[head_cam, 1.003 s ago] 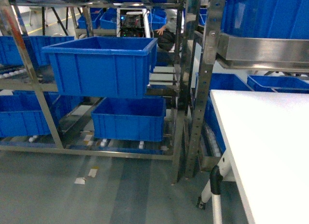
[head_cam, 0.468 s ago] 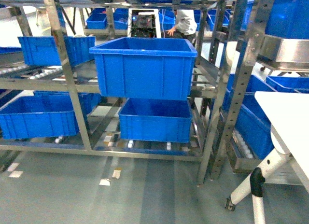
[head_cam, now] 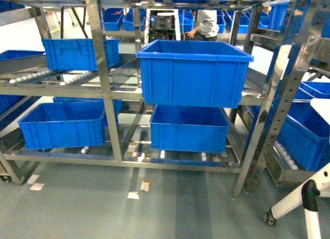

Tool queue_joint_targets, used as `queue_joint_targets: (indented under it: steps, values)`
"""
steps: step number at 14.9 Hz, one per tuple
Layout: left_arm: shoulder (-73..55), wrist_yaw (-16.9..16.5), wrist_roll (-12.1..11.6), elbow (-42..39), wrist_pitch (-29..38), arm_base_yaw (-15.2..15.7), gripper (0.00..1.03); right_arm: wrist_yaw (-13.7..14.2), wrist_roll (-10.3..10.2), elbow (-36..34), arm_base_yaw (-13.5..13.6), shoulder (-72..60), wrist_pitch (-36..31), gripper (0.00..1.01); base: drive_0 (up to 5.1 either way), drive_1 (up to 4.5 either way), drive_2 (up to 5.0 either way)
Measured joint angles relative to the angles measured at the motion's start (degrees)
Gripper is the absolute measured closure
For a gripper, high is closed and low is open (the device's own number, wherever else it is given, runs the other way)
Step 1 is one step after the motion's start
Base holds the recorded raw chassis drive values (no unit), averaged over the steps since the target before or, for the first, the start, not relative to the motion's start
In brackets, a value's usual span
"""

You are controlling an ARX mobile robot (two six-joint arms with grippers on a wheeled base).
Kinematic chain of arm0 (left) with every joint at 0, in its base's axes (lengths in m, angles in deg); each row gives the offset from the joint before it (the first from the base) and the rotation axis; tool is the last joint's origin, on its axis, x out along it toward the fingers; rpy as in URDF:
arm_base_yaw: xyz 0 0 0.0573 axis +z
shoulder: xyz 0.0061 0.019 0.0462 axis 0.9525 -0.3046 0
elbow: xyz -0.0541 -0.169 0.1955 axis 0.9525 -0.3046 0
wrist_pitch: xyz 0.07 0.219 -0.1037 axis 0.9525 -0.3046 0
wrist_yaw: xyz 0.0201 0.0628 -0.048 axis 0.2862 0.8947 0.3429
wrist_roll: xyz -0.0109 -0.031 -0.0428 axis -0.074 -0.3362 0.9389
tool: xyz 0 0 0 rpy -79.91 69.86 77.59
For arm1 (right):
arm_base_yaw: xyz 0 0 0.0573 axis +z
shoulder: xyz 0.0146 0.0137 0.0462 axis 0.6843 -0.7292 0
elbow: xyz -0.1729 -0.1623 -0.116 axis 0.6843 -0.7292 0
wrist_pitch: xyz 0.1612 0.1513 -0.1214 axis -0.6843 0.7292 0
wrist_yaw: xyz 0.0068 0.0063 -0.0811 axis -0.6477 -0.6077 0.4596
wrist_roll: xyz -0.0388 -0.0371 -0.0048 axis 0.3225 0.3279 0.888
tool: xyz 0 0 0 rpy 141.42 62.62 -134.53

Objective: Place green bowl on second shelf with right arm

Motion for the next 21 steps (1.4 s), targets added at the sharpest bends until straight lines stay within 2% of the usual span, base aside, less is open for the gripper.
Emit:
queue_joint_targets:
  steps: [21]
  values:
    - [0.0,0.04,0.0,0.0,0.13,0.0,0.05,-0.07,-0.11,0.0,0.04,0.09,-0.2,0.99,-5.0,2.47,2.5]
